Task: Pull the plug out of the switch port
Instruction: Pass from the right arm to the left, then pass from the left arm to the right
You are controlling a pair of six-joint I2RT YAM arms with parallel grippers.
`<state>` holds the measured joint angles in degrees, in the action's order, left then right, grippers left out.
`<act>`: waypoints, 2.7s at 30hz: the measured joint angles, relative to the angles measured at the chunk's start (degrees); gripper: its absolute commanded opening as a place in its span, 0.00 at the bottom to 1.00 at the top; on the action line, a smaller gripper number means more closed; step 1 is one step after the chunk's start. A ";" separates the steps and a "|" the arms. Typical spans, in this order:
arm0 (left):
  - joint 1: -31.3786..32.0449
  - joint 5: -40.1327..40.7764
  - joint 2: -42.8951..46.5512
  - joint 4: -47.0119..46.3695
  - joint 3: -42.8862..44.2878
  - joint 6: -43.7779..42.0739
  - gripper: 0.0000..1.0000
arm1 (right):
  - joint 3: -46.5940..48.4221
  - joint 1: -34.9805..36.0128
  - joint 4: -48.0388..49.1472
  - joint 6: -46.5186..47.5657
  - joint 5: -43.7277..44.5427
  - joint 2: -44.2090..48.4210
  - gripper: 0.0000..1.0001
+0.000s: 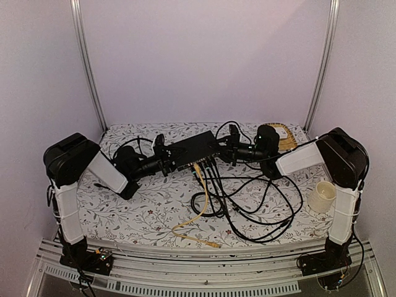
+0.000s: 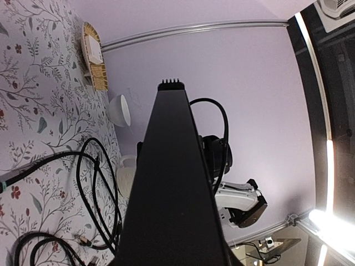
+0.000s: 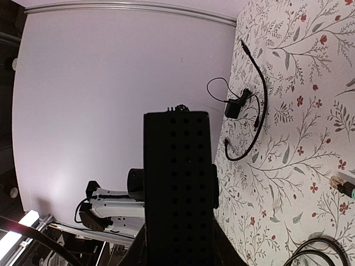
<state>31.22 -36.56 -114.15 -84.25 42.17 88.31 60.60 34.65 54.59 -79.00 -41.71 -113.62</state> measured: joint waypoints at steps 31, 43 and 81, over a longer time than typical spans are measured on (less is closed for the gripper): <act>0.24 -2.75 -4.52 -1.55 5.88 4.96 0.00 | 7.10 -3.56 -10.16 8.41 -10.49 -0.50 0.46; 0.24 -4.13 -4.83 -0.70 6.45 5.86 0.00 | 9.84 -3.56 -12.68 9.44 -12.90 -2.27 0.43; -3.08 -3.02 -3.93 -3.34 -3.45 6.34 0.98 | 10.38 -2.05 -10.69 2.21 -9.90 -5.46 0.02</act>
<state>28.14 -39.57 -118.08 -87.59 38.72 94.65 70.98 32.60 43.90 -76.79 -51.62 -119.09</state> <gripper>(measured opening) 0.980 0.253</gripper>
